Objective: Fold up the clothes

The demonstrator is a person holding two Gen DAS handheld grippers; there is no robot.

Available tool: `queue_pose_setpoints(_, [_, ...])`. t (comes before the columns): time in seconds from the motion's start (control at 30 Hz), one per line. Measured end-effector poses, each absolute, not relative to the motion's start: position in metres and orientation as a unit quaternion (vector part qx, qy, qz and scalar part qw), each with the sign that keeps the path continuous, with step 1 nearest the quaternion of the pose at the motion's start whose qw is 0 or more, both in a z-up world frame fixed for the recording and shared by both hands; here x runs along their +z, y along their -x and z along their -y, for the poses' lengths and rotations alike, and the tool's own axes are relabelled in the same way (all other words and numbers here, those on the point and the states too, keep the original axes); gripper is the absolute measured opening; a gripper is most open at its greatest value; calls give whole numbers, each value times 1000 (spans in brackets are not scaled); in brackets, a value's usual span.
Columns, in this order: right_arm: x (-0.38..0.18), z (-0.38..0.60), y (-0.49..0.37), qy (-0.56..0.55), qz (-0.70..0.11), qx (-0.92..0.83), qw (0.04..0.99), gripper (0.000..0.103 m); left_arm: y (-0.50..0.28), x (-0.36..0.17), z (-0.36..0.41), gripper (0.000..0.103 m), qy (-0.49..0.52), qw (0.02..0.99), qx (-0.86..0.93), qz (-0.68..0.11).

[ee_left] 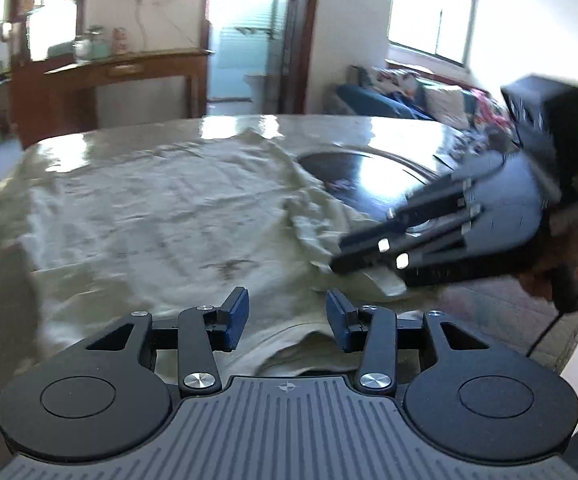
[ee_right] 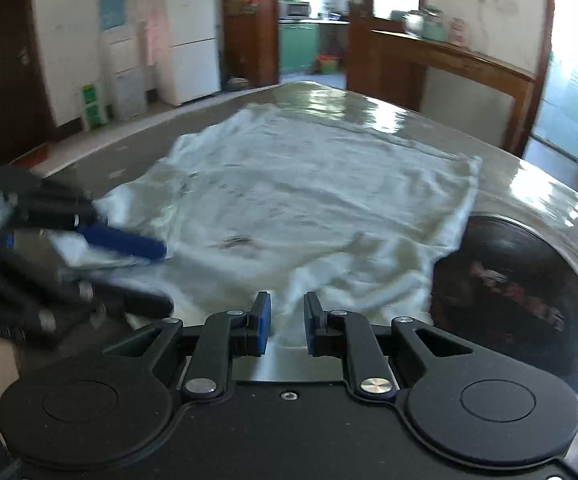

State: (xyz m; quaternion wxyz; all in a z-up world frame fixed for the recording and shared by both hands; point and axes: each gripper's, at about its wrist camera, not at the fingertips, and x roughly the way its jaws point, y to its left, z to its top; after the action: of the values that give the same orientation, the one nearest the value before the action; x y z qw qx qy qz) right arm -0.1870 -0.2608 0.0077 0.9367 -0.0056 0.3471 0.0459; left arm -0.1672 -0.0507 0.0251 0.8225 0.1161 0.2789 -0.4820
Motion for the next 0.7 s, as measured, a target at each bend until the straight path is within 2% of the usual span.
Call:
queue_pose_setpoints(0.27, [12,247,188,0,-343,59,937,18,156,40,-10,49,-117,854,-428,-272])
queue_pose_setpoints(0.4, [0,259,191,-18,-368,51,928,22,153,37,-22,49,-129,857,-415,-276])
queue_pose_setpoints(0.5, [5,259,198,-23,-357,48,932,23,153,35,-29,49,-142,852,-419,-281])
queue_pose_setpoints(0.7, [24,245,233,47,-360,77,929,31,175,31,-41,50,-226,823,-458,-250])
